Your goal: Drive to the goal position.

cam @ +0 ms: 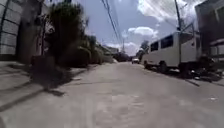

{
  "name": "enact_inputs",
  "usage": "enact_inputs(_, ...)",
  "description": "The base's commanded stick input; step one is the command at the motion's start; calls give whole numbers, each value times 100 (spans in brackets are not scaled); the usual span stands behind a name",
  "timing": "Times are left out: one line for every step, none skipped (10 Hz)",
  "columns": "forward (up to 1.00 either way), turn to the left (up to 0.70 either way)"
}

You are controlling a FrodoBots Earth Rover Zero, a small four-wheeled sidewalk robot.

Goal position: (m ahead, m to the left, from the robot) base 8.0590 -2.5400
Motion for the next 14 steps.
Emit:
enact_inputs(100,25)
enact_inputs(100,15)
enact_inputs(100,6)
enact_inputs(100,4)
enact_inputs(100,4)
enact_inputs(100,4)
enact_inputs(100,4)
enact_inputs(100,4)
enact_inputs(100,3)
enact_inputs(100,3)
enact_inputs(100,3)
enact_inputs(100,3)
enact_inputs(100,3)
enact_inputs(100,5)
